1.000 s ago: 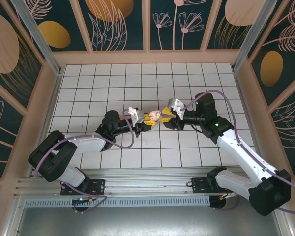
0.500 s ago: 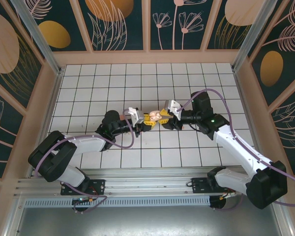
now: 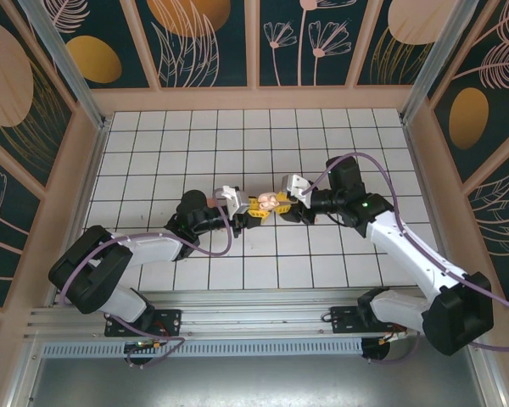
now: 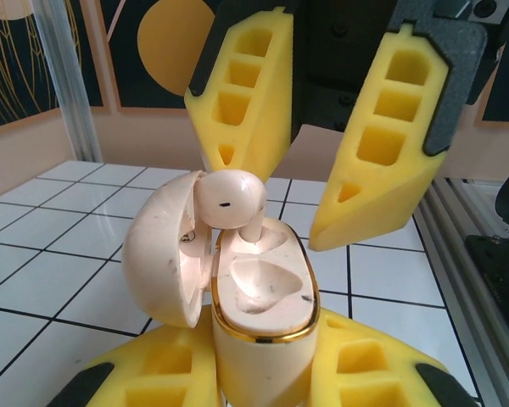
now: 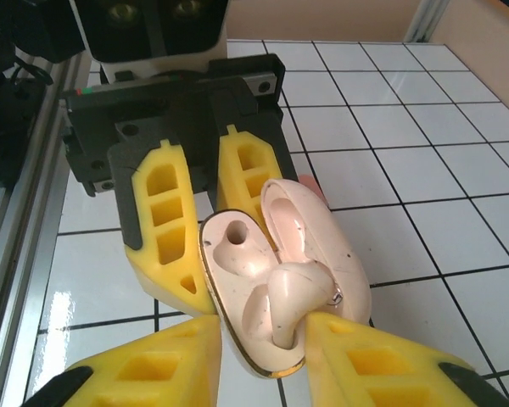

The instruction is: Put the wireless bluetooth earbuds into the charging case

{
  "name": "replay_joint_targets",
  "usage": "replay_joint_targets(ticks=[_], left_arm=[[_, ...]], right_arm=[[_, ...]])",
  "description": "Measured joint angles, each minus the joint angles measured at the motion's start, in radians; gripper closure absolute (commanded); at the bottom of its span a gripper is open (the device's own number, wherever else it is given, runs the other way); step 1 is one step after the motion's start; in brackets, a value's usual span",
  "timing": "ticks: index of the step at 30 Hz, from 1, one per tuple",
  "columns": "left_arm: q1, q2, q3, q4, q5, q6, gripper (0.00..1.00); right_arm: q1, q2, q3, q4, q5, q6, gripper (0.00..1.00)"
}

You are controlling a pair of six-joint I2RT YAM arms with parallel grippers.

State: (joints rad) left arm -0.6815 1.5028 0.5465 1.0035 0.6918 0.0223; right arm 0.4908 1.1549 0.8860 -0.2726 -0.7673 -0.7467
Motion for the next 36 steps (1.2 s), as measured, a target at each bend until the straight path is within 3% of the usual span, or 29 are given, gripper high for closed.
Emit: replay_joint_targets(ticks=[11,36], left_arm=[[0.003,-0.001,0.003,-0.040,-0.005,0.009,0.85],[0.002,-0.016,0.003,-0.069,-0.011,0.037,0.84]], right_arm=[[0.002,0.034,0.029,-0.048,0.007,-0.041,0.78],[0.003,-0.013,0.051,-0.076,0.053,-0.048,0.65]])
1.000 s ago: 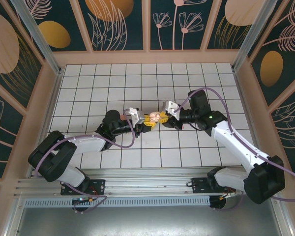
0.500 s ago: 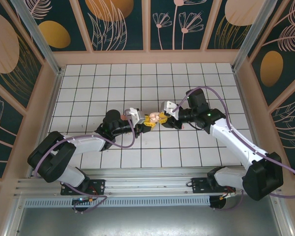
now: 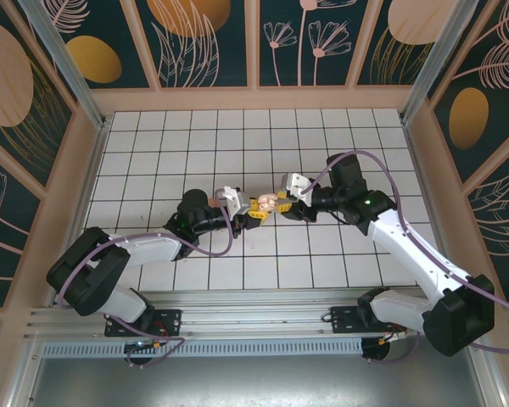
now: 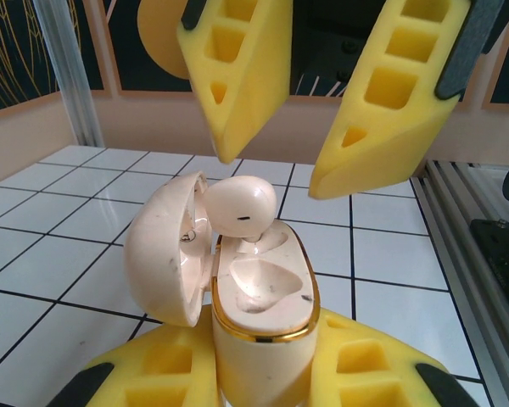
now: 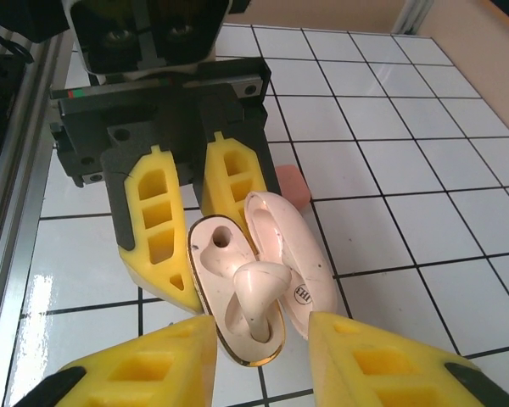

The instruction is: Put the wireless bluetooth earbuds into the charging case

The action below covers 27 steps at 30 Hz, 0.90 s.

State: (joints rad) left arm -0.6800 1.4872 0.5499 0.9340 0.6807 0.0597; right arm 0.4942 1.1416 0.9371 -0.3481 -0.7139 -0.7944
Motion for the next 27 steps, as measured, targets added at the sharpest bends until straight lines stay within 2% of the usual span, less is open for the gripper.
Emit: replay_joint_targets(ticks=[23,27], left_arm=[[0.000,0.000,0.006,-0.005,0.007,0.004,0.85],[0.000,0.000,0.008,-0.008,0.015,0.008,0.85]], right_arm=[[0.038,0.051,0.040,0.000,-0.020,-0.035,0.66],[0.038,0.056,0.040,-0.001,-0.019,-0.042,0.72]])
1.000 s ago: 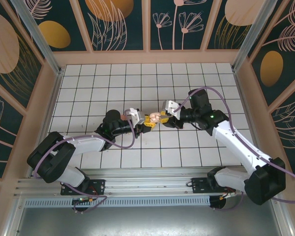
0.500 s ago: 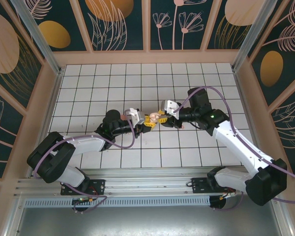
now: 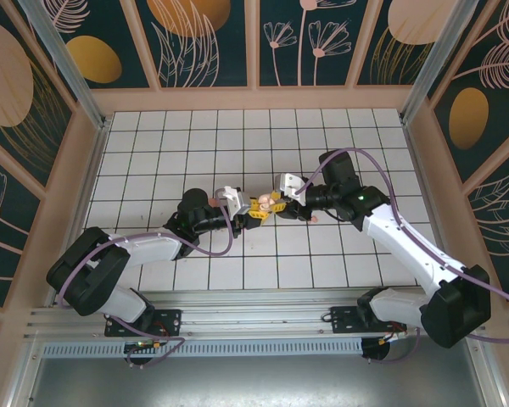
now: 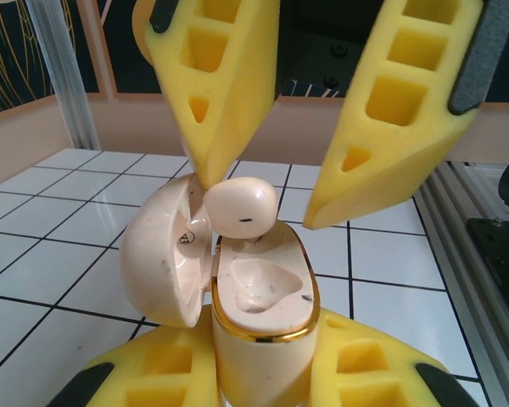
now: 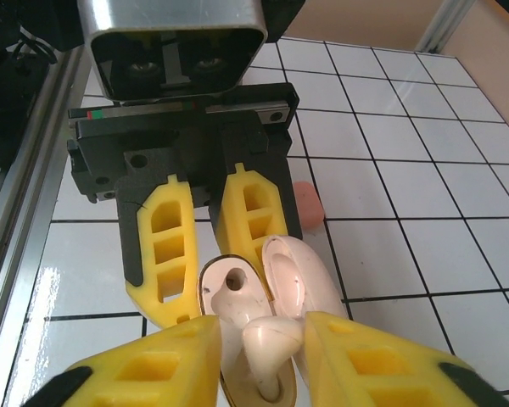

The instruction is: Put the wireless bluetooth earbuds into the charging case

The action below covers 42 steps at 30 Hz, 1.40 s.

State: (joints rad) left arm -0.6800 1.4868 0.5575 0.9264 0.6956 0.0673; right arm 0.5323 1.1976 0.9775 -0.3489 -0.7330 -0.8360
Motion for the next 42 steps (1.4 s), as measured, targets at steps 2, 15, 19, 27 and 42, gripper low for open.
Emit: replay_joint_targets(ticks=[2,15,19,27,42], left_arm=[[0.000,0.000,0.001,-0.004,0.003,0.000,0.84],[0.000,-0.002,0.006,-0.021,0.006,0.000,0.85],[0.000,-0.006,0.006,-0.022,0.006,0.000,0.84],[0.000,-0.007,0.006,-0.023,0.007,0.003,0.85],[0.000,-0.008,0.006,-0.023,0.006,0.011,0.85]], right_arm=[[0.000,0.000,0.000,0.000,0.002,-0.004,0.75],[-0.025,0.001,0.000,-0.077,-0.001,-0.073,0.80],[-0.039,0.001,0.000,-0.087,-0.003,-0.079,0.80],[-0.045,0.001,0.000,-0.087,-0.018,-0.073,0.71],[-0.031,-0.069,0.000,-0.066,-0.069,-0.056,0.69]])
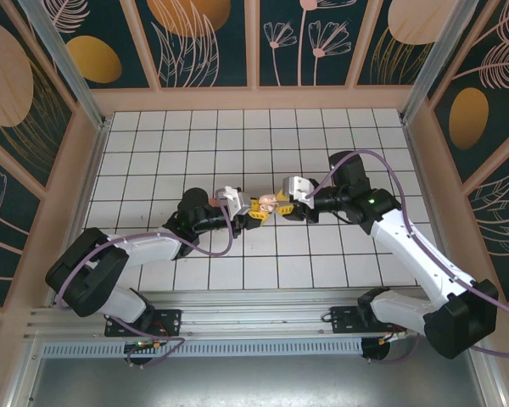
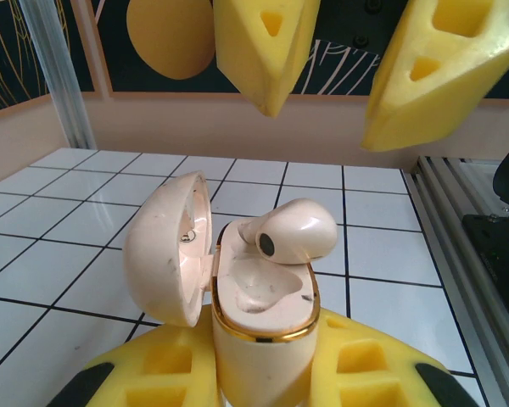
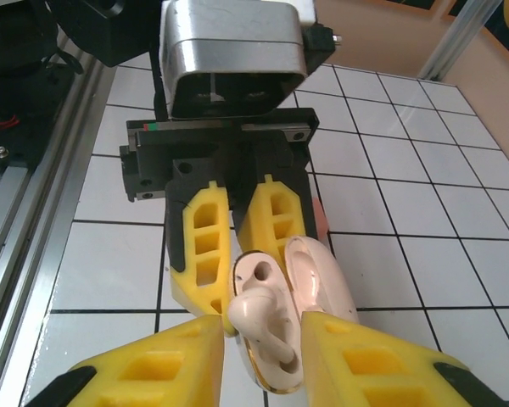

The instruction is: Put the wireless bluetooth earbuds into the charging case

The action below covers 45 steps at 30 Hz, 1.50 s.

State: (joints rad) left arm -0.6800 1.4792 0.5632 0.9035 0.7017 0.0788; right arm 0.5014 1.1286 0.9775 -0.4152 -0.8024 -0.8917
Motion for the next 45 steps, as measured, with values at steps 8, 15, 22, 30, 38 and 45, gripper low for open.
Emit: replay_joint_targets(ticks=[8,15,22,30,38,45], left_arm=[[0.000,-0.001,0.000,0.000,-0.003,0.000,0.85],[0.000,-0.004,0.000,0.000,-0.002,0.000,0.85],[0.000,-0.006,0.000,-0.004,-0.003,0.000,0.85],[0.000,-0.011,0.000,-0.005,-0.003,0.000,0.85],[0.000,-0.028,0.000,-0.005,0.002,0.000,0.85],[0.000,-0.035,-0.002,0.011,0.014,0.000,0.84]], right_arm=[[0.035,0.029,0.000,0.023,0.002,0.008,0.63],[0.061,0.068,0.004,0.028,0.020,0.007,0.63],[0.062,0.080,0.004,0.034,0.046,0.007,0.71],[0.060,0.080,0.004,0.053,0.063,0.015,0.77],[-0.030,0.080,0.004,0.083,-0.027,0.060,0.78],[-0.047,0.080,0.003,0.087,-0.092,0.071,0.78]])
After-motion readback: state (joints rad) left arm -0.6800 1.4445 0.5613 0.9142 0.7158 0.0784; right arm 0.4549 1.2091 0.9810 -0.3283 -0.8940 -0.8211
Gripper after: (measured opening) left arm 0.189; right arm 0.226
